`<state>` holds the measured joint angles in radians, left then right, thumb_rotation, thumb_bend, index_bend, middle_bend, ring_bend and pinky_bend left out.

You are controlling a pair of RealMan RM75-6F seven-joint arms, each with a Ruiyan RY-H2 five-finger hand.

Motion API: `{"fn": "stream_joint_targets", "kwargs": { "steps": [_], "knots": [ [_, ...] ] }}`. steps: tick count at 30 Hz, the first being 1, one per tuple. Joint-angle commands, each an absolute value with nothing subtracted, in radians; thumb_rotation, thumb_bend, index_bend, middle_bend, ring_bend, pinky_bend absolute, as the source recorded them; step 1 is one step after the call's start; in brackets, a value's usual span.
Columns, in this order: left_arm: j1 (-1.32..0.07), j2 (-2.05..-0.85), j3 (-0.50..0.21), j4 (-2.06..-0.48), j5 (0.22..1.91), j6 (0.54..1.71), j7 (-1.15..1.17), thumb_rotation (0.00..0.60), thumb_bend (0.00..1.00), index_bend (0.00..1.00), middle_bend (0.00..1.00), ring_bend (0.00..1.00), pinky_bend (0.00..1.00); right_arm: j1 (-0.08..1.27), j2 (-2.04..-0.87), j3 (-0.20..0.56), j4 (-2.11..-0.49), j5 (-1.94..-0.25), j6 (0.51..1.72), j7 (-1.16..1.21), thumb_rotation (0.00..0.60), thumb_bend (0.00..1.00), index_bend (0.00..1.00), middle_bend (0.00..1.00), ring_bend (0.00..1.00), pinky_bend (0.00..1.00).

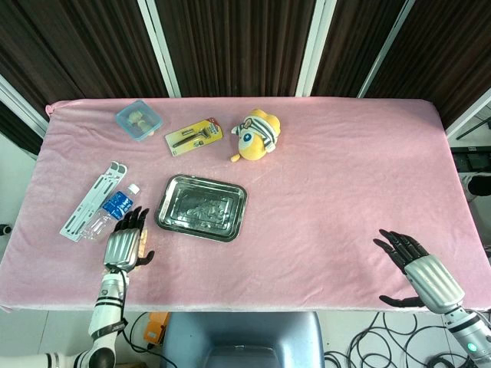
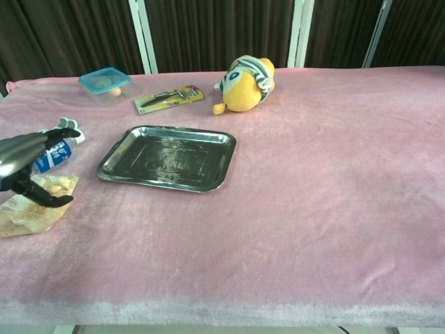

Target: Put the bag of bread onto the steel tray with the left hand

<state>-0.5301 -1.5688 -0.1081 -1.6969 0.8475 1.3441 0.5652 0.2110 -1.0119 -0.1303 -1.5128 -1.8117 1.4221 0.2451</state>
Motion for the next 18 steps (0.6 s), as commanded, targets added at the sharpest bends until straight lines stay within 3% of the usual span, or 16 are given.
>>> {"fn": "stream_joint_targets", "kwargs": {
  "steps": [1, 8, 12, 15, 18],
  "knots": [
    [-0.516, -1.566, -0.094, -1.677, 0.844, 1.329, 0.562, 0.600, 0.28, 0.00, 0.00, 0.00, 0.17, 0.213, -1.012, -0.131, -1.514, -1.813, 1.417, 0.242, 0.600, 0.11, 0.00, 0.00, 0.00, 0.22],
    [-0.514, -1.592, -0.109, -1.607, 0.769, 1.303, 0.614, 0.600, 0.28, 0.00, 0.00, 0.00, 0.18, 0.218, -1.009, -0.132, -1.518, -1.809, 1.408, 0.243, 0.600, 0.11, 0.00, 0.00, 0.00, 0.22],
    [-0.511, -1.596, -0.123, -1.595, 0.719, 1.301, 0.645, 0.600, 0.28, 0.08, 0.04, 0.01, 0.20, 0.219, -1.008, -0.130, -1.519, -1.807, 1.407, 0.245, 0.600, 0.11, 0.00, 0.00, 0.00, 0.22],
    [-0.506, -1.601, -0.132, -1.583, 0.709, 1.306, 0.647, 0.600, 0.32, 0.20, 0.18, 0.13, 0.30, 0.219, -1.009, -0.131, -1.520, -1.807, 1.405, 0.244, 0.600, 0.11, 0.00, 0.00, 0.00, 0.22],
    [-0.501, -1.617, -0.136, -1.563, 0.719, 1.326, 0.652, 0.600, 0.41, 0.37, 0.39, 0.38, 0.54, 0.221, -1.010, -0.132, -1.521, -1.807, 1.401, 0.240, 0.600, 0.11, 0.00, 0.00, 0.00, 0.22]
  ]
}}
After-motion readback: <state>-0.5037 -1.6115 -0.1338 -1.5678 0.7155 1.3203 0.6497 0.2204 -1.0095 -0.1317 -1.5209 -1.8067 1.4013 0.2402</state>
